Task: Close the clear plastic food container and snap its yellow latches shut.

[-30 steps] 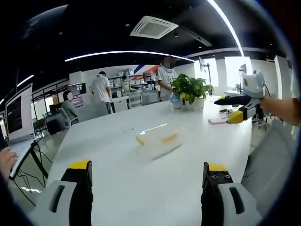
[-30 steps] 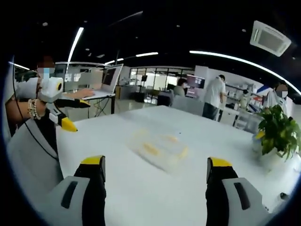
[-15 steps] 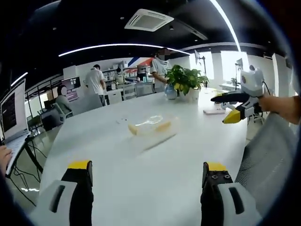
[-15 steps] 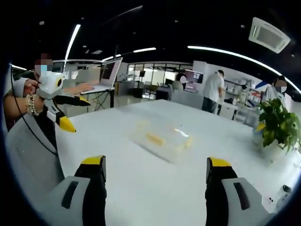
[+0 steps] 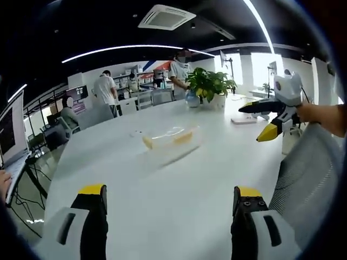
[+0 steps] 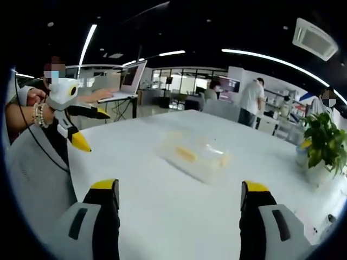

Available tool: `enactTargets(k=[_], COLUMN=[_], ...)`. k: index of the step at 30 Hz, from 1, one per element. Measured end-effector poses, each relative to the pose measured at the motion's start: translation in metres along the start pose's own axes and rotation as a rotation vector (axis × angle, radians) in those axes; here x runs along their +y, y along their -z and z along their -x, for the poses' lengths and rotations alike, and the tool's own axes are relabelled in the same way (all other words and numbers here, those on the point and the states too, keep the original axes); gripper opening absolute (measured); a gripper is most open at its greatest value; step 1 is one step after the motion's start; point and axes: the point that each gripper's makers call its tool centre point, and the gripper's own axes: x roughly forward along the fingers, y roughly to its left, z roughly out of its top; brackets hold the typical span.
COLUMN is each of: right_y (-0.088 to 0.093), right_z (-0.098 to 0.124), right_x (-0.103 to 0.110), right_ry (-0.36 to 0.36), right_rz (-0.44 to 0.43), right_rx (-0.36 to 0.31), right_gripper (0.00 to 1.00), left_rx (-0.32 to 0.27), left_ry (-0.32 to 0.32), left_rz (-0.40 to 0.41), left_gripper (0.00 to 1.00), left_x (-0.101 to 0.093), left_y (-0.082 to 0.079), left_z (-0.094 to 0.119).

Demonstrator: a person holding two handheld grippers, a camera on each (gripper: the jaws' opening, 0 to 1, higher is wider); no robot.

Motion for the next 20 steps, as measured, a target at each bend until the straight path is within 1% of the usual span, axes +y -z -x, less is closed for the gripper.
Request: enactTargets(k=[6,20], right_y=[0.0048,0.0039], right_z=[0.0003,0.0001], right_x=[0.0000,0.0007], right_ry=[-0.002,-0.005], right_rz=[0.002,0.005], right_rx=[0.017,0.015], right_gripper=[0.90,0.90], left_rx=[0.010,0.013], left_ry=[0.008,0.010], left_rz=[-0.012,-0.016], left_gripper=[0.95,0.96], left_x=[-0.0032,-0.0038], left_y=[0.0017,0.0018], left_z=[-0.0010,-0.0010])
